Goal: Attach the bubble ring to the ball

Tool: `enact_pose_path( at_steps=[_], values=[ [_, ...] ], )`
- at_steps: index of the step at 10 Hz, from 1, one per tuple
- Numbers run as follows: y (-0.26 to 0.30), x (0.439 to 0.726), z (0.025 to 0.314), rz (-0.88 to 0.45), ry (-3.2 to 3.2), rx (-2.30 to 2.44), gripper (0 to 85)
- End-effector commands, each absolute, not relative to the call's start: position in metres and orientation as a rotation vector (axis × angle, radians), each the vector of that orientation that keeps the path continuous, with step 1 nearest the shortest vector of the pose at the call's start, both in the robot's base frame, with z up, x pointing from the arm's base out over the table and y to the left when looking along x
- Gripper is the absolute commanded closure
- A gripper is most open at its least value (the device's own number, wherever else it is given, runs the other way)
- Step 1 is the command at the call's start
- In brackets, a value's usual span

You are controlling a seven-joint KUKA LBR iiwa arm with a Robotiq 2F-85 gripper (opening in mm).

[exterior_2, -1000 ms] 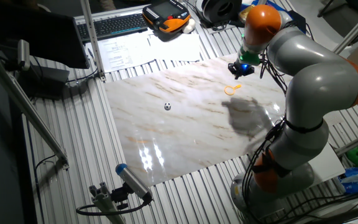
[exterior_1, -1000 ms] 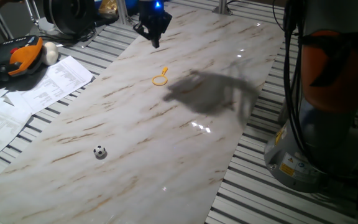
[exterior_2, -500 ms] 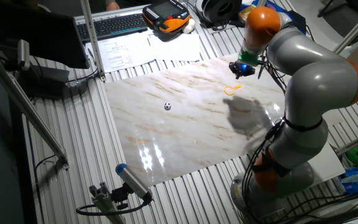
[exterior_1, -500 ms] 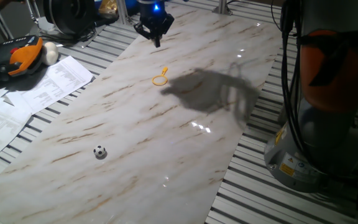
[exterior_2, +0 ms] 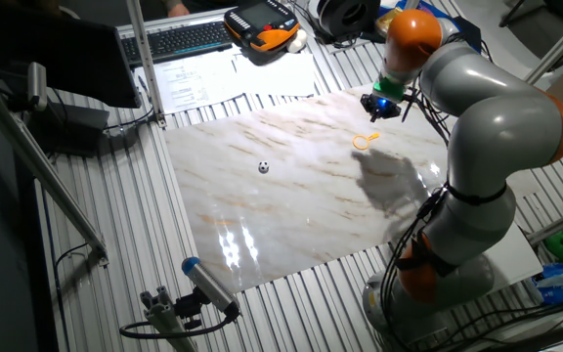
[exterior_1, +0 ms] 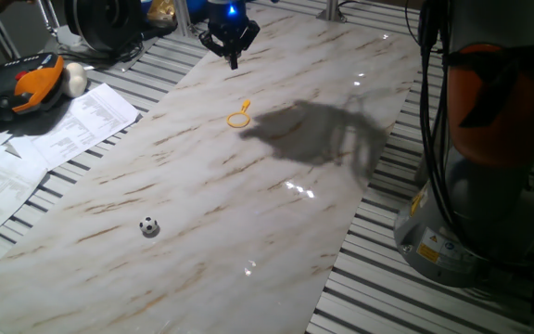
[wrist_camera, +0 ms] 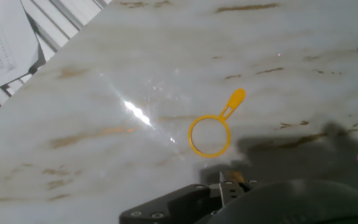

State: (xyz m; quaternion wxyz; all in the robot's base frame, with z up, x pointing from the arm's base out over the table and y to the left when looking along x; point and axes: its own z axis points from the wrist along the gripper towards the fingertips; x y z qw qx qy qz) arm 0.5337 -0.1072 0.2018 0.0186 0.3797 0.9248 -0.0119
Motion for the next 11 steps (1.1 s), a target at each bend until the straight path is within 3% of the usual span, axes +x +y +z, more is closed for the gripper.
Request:
enact_pose_path(
  at_steps=[1, 8, 9, 11],
  values=[
    [-0.107, 0.534, 0.202, -0.038, 2.870, 1.224, 85.0],
    [-0.107, 0.534, 0.202, -0.054, 2.752, 1.437, 85.0],
    [-0.109, 0.534, 0.200, -0.090, 2.742, 1.451, 68.0],
    [-0.125, 0.537, 0.190, -0.090, 2.747, 1.487, 68.0]
  ],
)
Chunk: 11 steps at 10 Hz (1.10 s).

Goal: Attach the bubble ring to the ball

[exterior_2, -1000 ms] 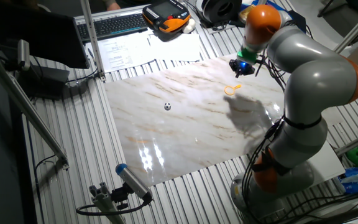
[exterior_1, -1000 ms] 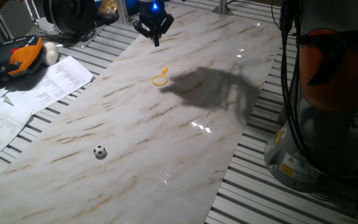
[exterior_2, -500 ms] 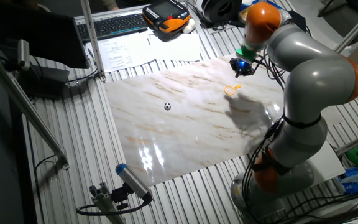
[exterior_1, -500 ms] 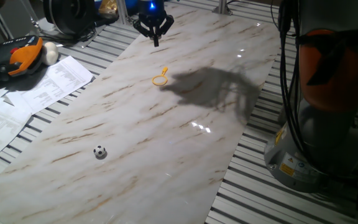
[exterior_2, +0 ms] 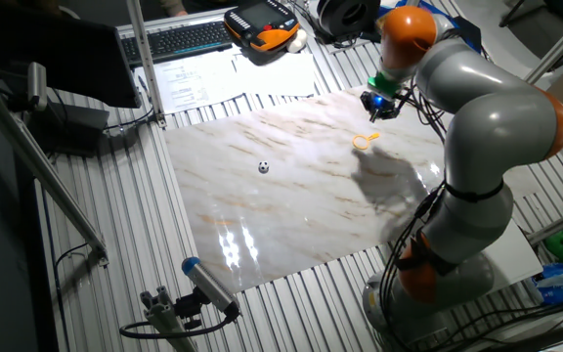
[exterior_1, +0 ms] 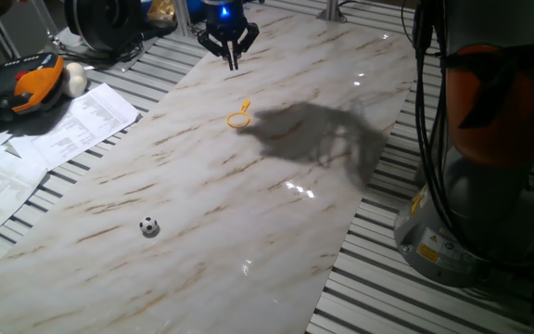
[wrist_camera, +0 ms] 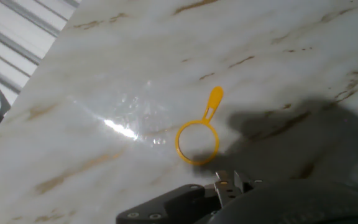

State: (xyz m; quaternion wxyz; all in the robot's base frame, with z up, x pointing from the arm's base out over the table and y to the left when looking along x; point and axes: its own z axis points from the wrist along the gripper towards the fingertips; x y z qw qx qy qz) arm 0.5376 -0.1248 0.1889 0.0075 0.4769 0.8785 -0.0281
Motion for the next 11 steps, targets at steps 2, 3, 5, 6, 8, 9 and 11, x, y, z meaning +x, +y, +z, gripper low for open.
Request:
enact_pose_path(
  at_steps=[2, 3, 5, 6, 8, 9, 11],
  values=[
    [-0.138, 0.539, 0.178, -0.047, 2.714, 1.545, 68.0],
    [-0.140, 0.538, 0.174, -0.045, 2.693, 1.594, 68.0],
    [-0.139, 0.535, 0.160, -0.075, 2.640, 1.634, 68.0],
    [-0.145, 0.535, 0.149, -0.069, 2.626, 1.630, 68.0],
    [-0.160, 0.535, 0.132, -0.037, 2.624, 1.614, 68.0],
    [-0.164, 0.537, 0.126, -0.028, 2.607, 1.637, 68.0],
    [-0.174, 0.541, 0.111, -0.014, 2.596, 1.655, 51.0]
  ],
)
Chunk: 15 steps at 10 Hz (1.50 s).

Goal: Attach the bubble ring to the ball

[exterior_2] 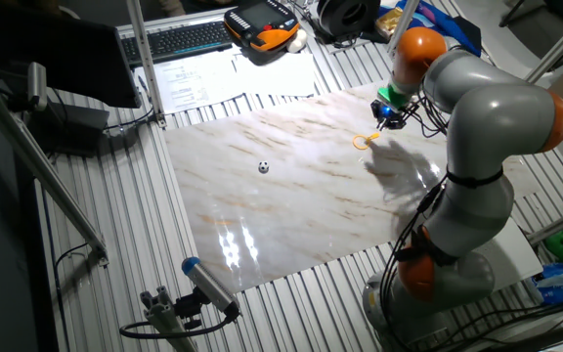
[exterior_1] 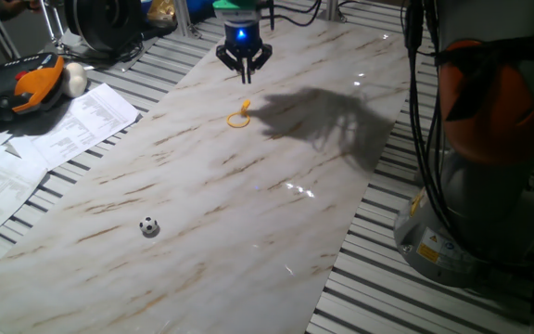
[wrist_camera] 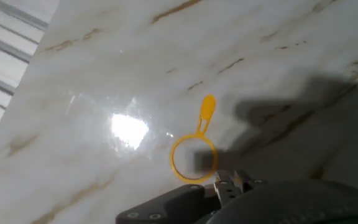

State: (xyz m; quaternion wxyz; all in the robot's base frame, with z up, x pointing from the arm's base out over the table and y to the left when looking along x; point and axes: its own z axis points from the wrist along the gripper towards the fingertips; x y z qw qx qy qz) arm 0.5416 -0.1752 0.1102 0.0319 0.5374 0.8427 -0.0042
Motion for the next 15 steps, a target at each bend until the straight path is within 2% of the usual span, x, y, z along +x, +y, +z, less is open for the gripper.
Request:
enact_pose_path(
  at_steps=[1, 8, 15],
  values=[
    [-0.179, 0.543, 0.103, -0.011, 2.590, 1.654, 51.0],
    [-0.190, 0.550, 0.060, 0.058, 2.515, 1.717, 51.0],
    [-0.179, 0.564, 0.048, 0.062, 2.430, 1.812, 51.0]
  ],
)
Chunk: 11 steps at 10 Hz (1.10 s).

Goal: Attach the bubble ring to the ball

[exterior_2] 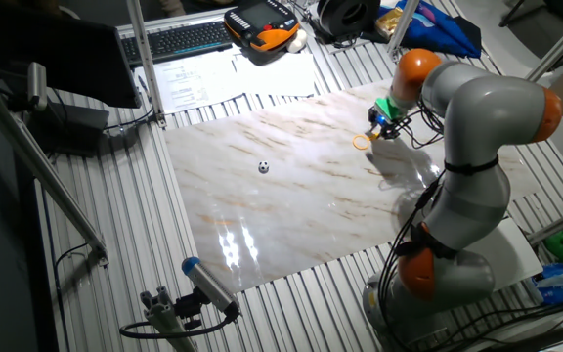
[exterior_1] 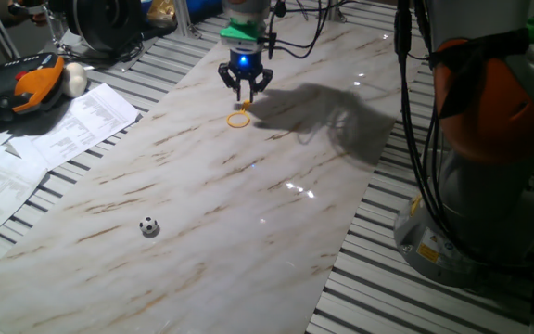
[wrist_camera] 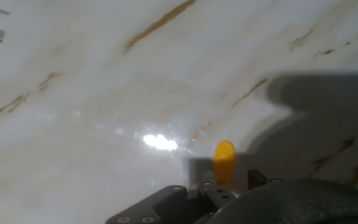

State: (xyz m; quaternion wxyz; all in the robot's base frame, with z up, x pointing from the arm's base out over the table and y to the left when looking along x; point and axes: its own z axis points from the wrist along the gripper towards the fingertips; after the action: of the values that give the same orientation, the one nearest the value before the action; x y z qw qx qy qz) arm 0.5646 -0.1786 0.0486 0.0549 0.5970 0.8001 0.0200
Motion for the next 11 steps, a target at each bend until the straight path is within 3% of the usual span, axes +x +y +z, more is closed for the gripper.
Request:
enact_pose_path(
  at_steps=[1, 11],
  values=[
    [-0.177, 0.569, 0.049, 0.047, 2.423, 1.818, 34.0],
    [-0.186, 0.570, 0.025, 0.018, 2.423, 1.808, 34.0]
  ],
)
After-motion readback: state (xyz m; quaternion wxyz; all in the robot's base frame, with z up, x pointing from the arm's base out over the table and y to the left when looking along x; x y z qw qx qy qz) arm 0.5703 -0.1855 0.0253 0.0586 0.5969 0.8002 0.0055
